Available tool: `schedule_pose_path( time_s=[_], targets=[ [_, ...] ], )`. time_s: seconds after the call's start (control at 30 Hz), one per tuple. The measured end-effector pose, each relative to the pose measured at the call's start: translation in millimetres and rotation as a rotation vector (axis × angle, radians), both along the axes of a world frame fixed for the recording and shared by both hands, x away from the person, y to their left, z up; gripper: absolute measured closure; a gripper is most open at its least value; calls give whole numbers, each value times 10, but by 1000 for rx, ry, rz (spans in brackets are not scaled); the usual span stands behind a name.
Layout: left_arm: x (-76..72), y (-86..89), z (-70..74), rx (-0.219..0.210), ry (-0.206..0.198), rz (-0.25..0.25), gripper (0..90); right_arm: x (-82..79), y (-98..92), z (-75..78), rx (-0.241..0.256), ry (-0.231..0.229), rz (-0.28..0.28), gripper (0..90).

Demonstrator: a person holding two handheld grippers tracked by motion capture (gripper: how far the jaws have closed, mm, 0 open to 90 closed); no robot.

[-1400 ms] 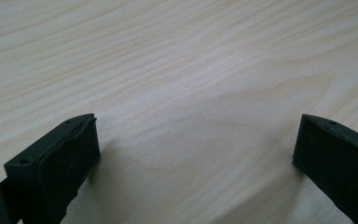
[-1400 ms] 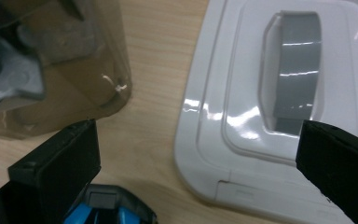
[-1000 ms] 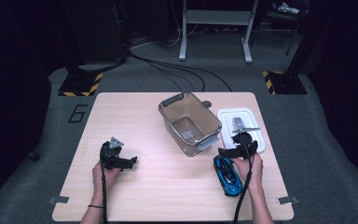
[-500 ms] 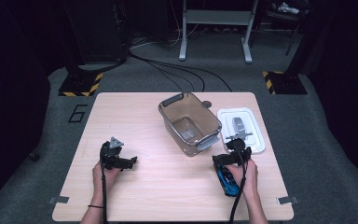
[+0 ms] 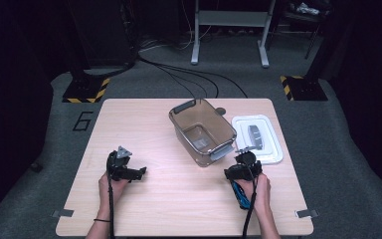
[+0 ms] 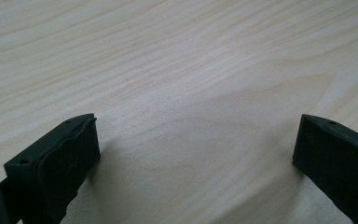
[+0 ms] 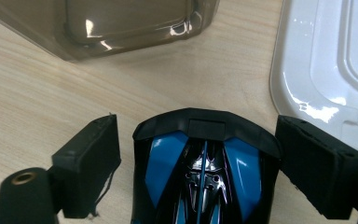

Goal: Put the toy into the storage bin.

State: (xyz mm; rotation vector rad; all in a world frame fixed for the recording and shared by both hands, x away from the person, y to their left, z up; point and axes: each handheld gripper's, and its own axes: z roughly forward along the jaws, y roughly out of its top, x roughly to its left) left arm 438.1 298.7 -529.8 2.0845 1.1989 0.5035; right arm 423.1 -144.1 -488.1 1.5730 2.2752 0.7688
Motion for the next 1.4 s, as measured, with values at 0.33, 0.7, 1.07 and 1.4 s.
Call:
schedule_pose_path(
  time_s=[0.33,0.7,1.07,1.4],
  targets=[
    [0,1,2,2,2,-1,3,28,2,-66,-18,7,-22,222],
    [0,1,2,2,2,-1,3,49,35,-95,-20,17,-46,234],
    [0,1,2,1,2,-1,3,18,0,-66,-4,-4,-42,239],
    [1,0,-1,0,-1,1,4,-64,-77,89,46,-61,-50,240]
  ],
)
